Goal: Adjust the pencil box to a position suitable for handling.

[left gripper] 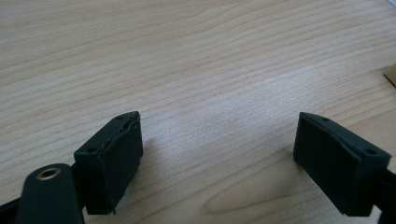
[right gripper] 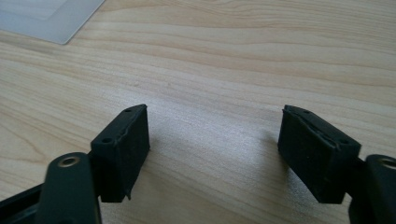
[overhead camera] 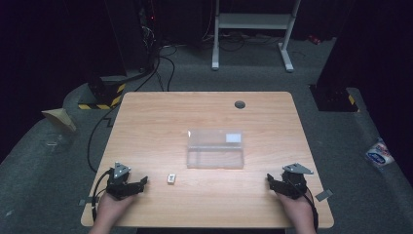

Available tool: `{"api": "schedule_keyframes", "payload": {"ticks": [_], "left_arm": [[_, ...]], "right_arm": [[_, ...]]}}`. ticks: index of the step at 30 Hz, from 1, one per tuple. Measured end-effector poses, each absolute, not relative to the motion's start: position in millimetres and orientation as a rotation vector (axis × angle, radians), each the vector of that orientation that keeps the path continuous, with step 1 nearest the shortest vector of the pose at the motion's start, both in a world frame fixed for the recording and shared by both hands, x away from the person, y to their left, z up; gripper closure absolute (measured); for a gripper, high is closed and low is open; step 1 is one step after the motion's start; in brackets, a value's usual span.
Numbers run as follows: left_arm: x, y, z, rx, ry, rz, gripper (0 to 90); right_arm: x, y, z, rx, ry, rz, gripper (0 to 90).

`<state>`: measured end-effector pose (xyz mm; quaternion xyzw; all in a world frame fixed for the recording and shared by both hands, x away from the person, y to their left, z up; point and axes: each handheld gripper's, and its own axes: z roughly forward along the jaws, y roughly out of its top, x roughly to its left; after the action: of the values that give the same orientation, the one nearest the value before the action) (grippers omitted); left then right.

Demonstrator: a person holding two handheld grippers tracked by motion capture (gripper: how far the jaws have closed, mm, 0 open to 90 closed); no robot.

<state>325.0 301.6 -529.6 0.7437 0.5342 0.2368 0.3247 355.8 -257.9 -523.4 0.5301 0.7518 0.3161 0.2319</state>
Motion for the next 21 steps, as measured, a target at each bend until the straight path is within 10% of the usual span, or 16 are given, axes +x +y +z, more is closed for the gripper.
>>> {"api": "schedule_keyframes", "payload": {"ticks": [21], "left_arm": [[323.4, 299.5, -525.9, 1.994, 1.395, 0.581, 14.0]], "right_arm": [[355.2, -257.3, -523.5, 1.494, 2.032, 0.853, 23.8]]}}
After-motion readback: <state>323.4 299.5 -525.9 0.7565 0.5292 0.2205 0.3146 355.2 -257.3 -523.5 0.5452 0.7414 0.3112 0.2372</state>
